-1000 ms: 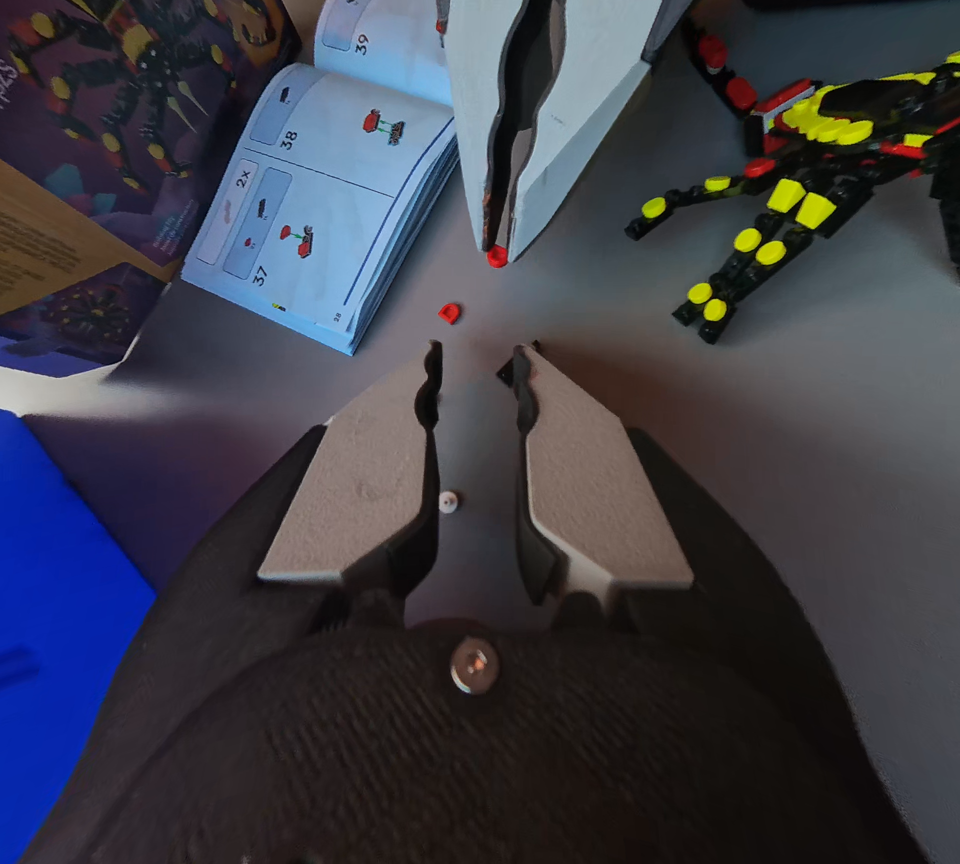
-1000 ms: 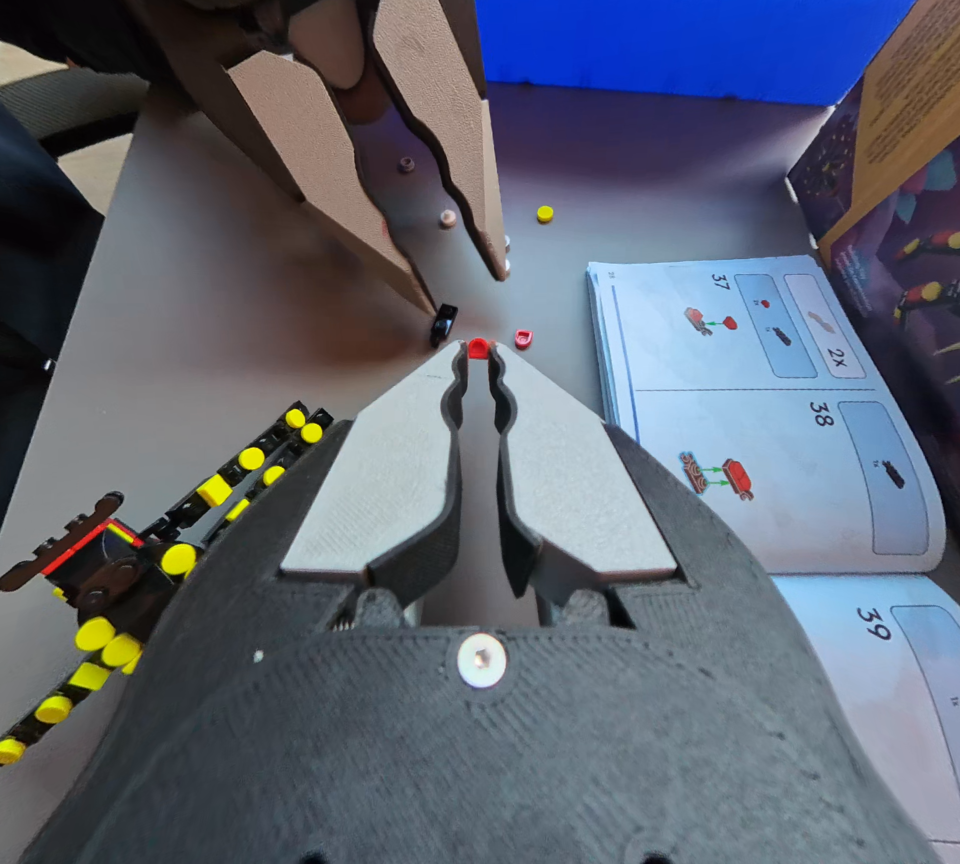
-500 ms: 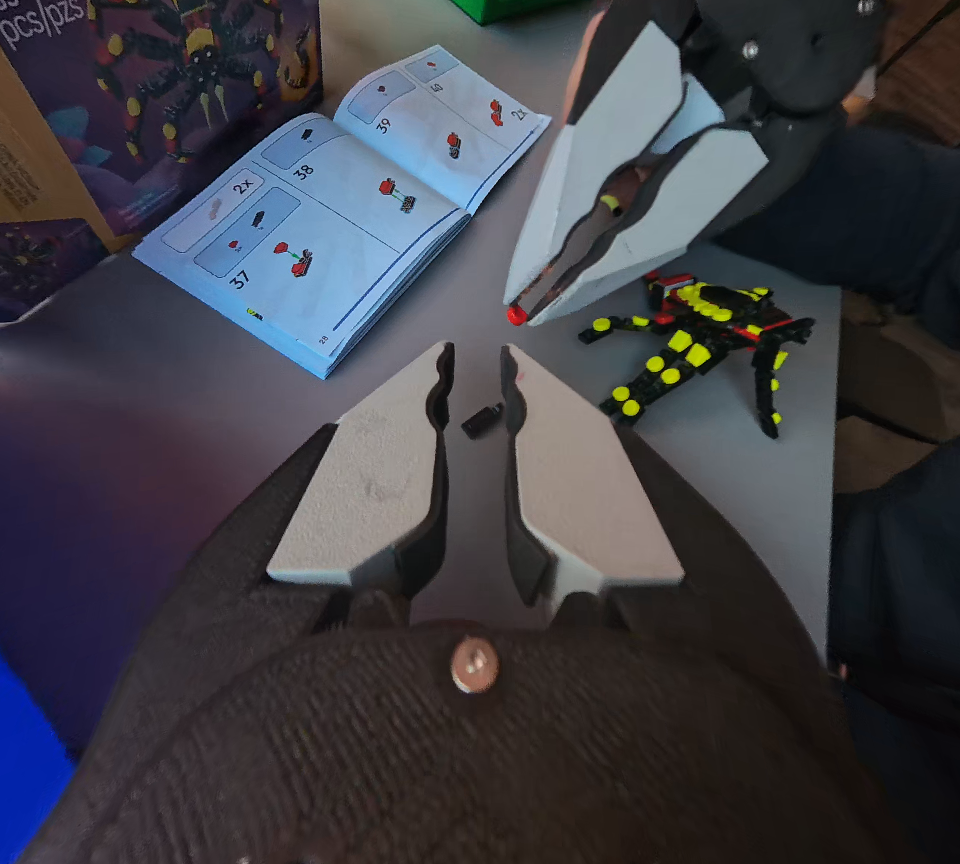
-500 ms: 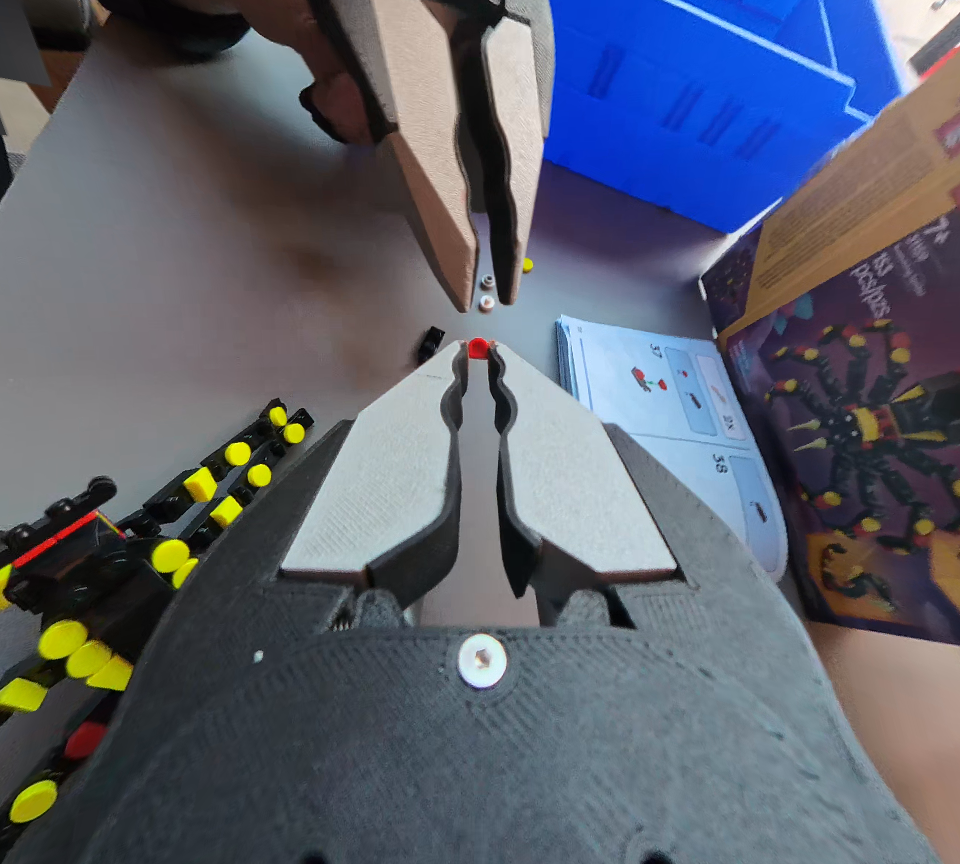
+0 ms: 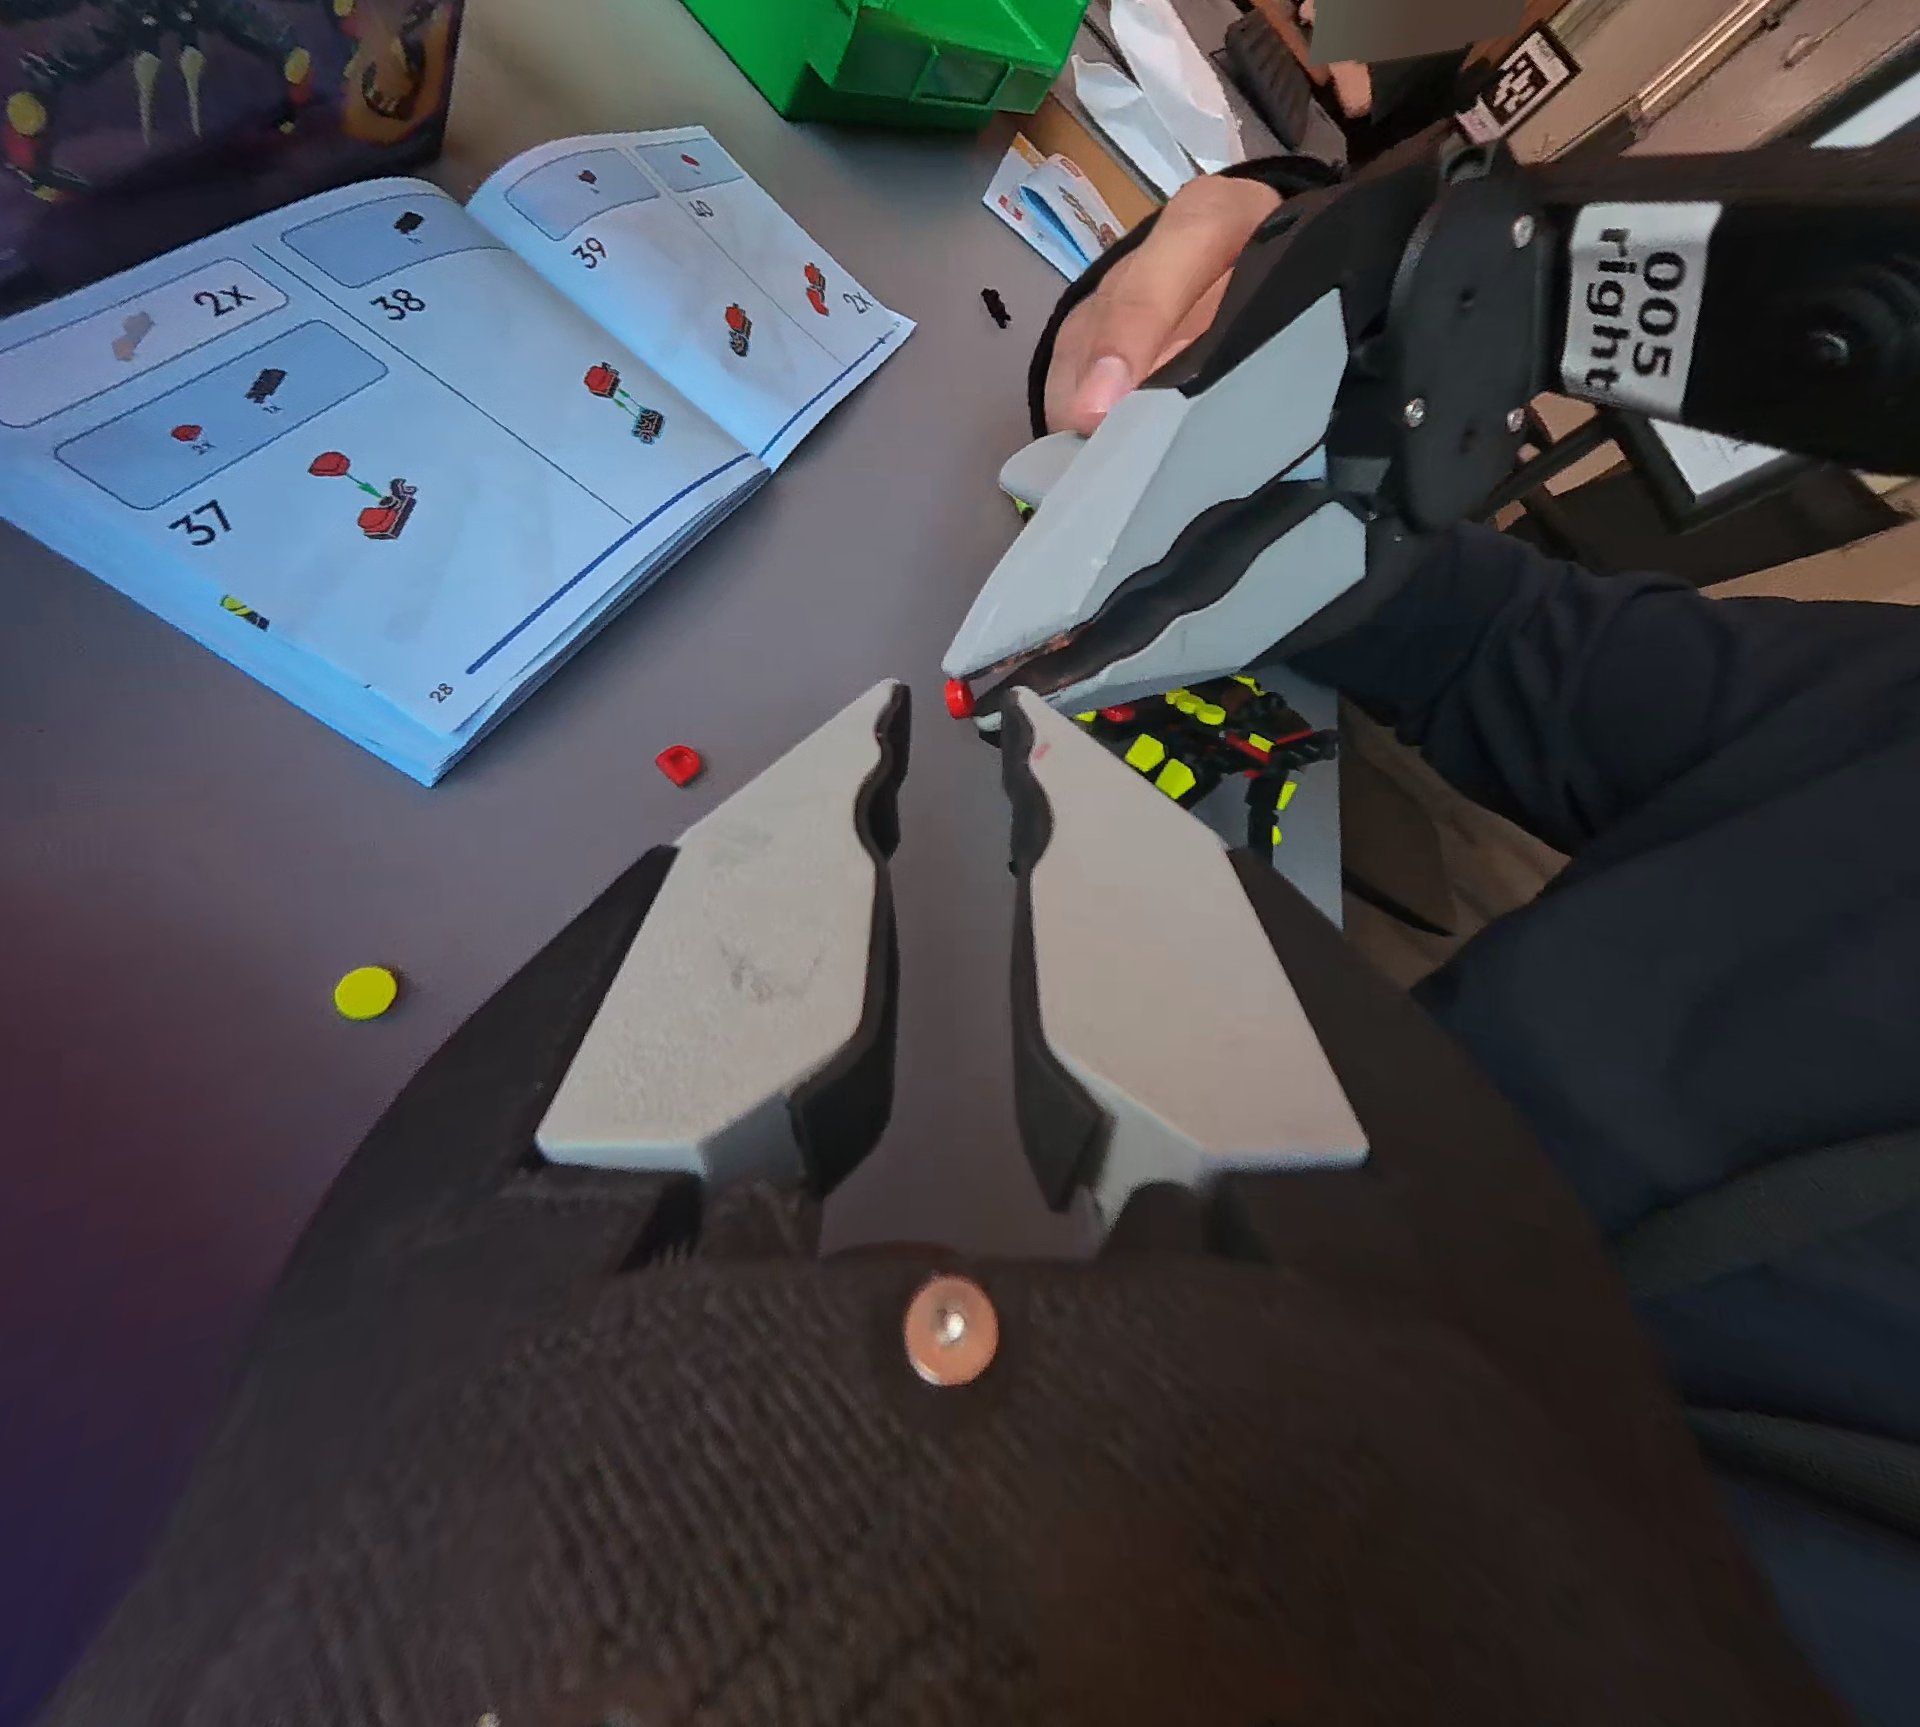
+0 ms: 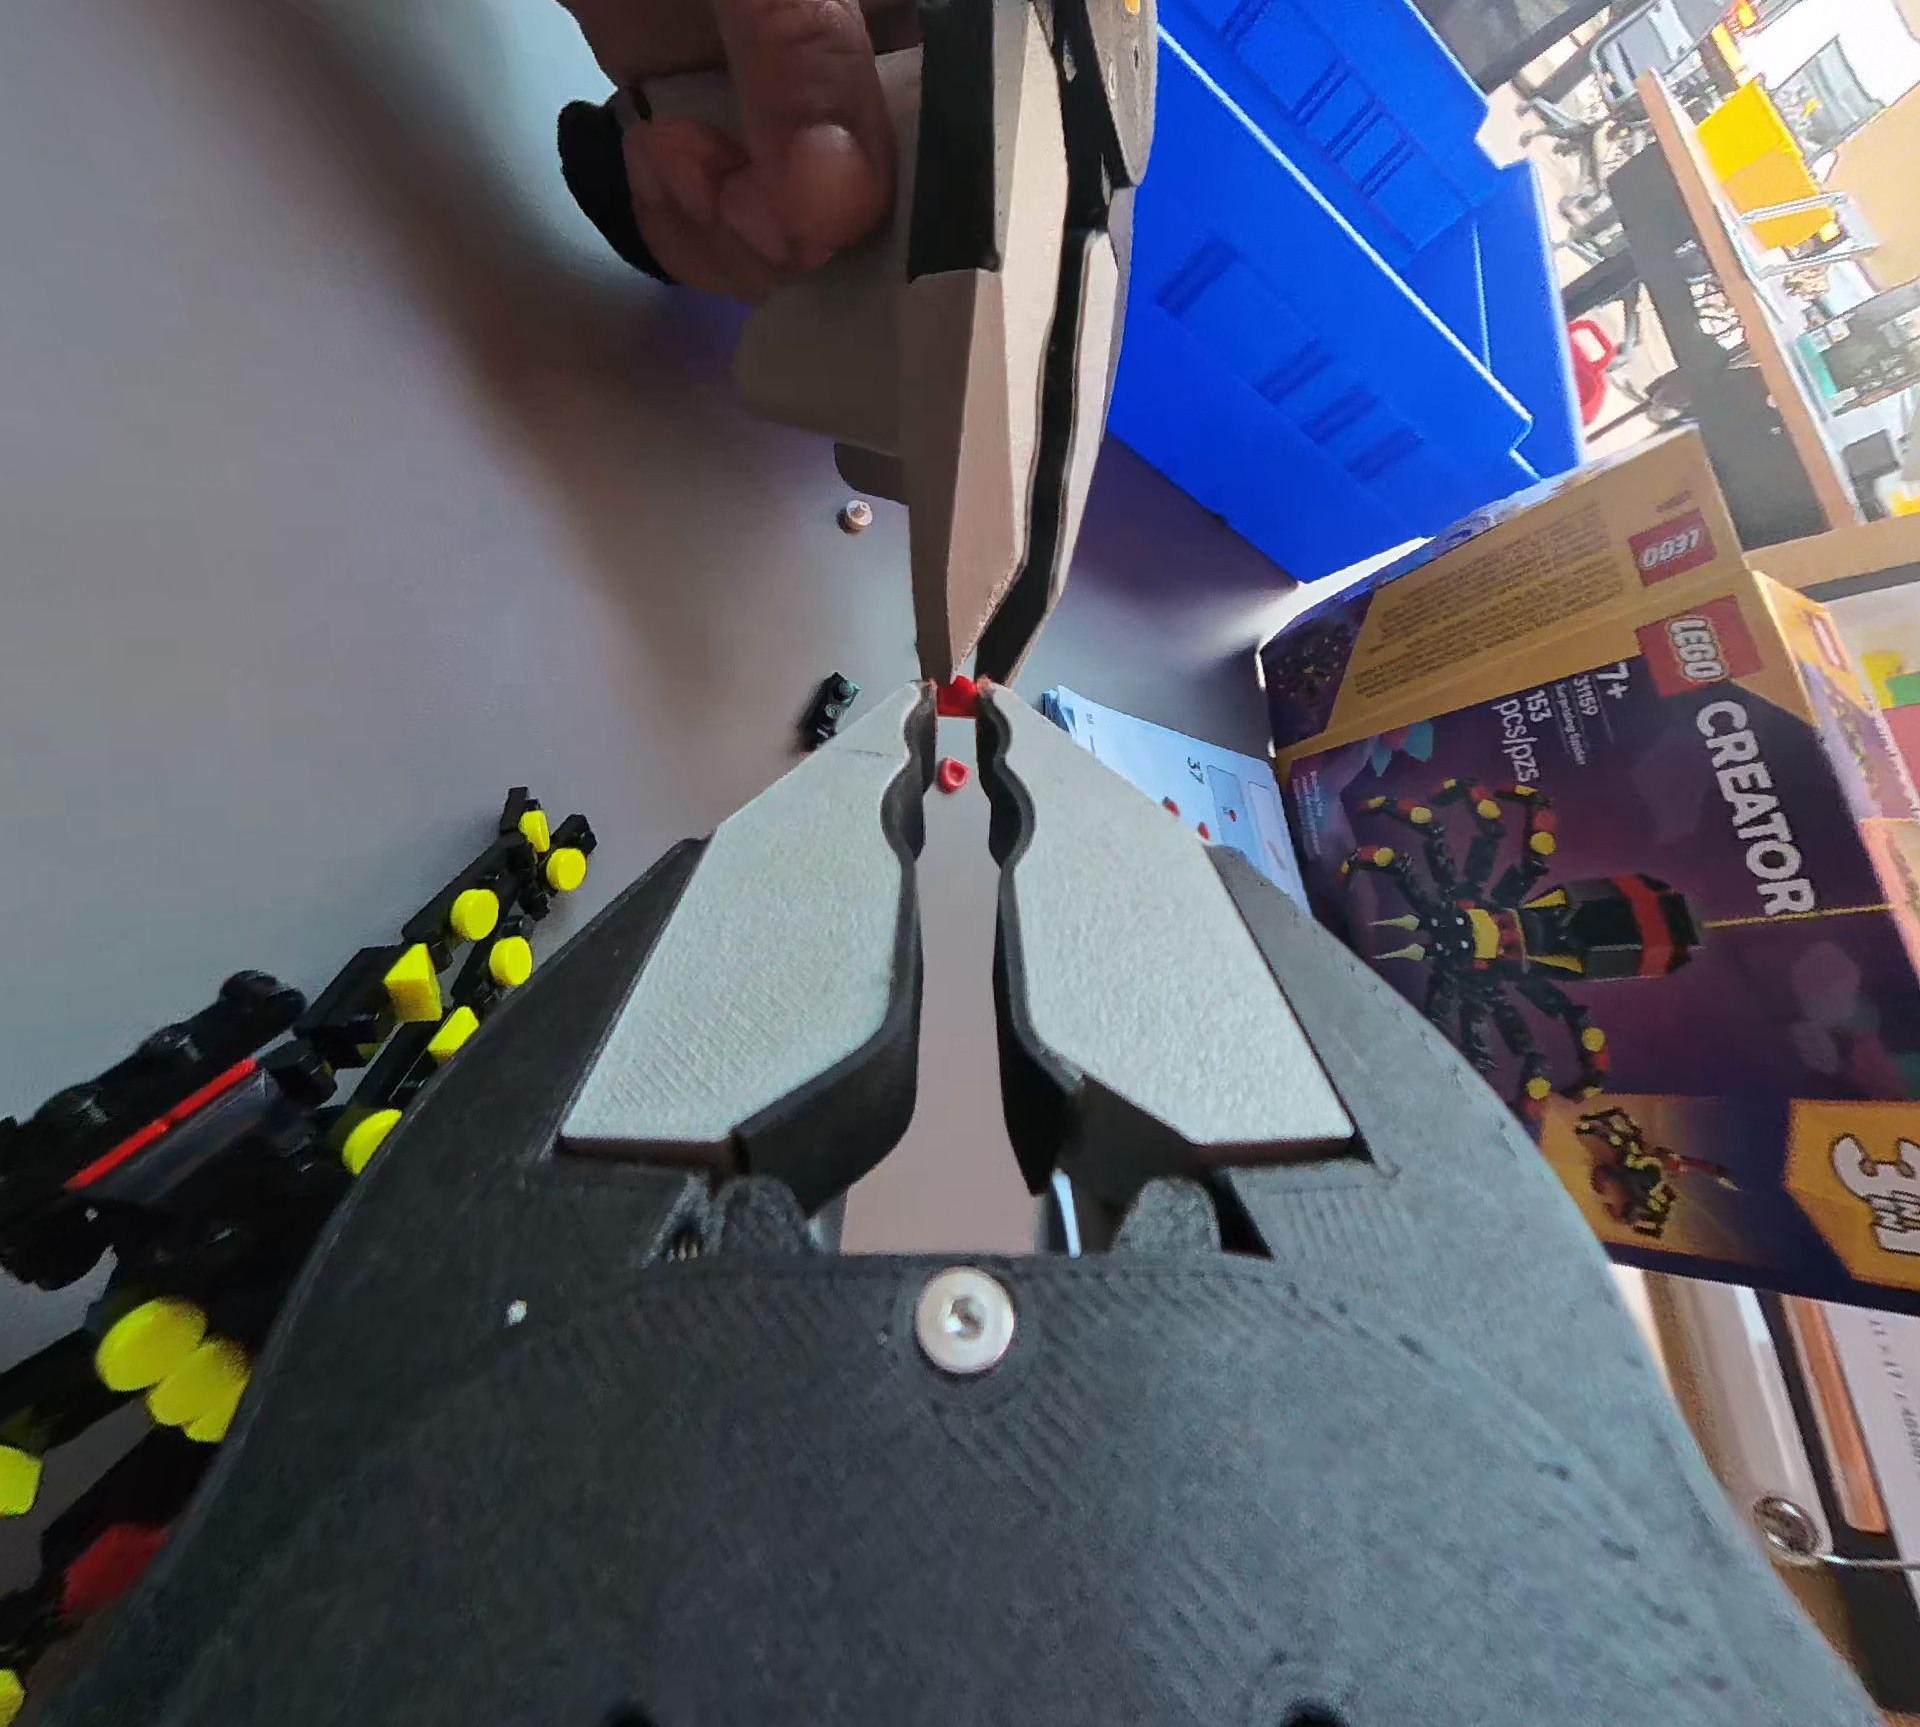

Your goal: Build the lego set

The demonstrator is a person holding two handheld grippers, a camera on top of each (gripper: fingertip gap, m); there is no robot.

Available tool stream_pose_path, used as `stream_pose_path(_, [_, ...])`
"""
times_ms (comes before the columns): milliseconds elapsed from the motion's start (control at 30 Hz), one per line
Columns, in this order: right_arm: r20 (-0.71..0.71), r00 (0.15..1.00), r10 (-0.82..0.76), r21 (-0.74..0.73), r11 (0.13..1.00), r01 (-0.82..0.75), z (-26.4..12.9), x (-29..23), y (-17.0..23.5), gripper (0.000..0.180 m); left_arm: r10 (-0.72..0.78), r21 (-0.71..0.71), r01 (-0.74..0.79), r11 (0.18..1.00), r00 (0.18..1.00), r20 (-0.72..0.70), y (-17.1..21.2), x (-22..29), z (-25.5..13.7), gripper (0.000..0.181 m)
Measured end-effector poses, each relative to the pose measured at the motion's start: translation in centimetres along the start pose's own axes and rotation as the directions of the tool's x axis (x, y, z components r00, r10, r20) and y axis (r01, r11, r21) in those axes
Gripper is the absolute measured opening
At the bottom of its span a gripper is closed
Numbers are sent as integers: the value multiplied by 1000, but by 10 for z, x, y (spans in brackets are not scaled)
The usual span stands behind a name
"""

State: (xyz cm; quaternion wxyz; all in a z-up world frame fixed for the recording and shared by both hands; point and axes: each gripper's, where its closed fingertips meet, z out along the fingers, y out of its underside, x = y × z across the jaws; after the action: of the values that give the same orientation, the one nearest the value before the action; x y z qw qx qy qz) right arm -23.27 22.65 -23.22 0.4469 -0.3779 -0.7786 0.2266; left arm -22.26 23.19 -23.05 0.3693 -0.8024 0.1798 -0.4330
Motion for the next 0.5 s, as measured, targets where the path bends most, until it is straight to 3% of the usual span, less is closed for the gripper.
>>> stream_pose_path(233, [-54,996,-73,-27,997,71,0,1,-1,5,4,-2,-4,1000,1000,-26,0,4,-1,8])
stream_pose_path(500, [-106,993,-54,0,999,54,-5,10,-4,4,58,-21,-59,998,997,-48,5,11,1,0])
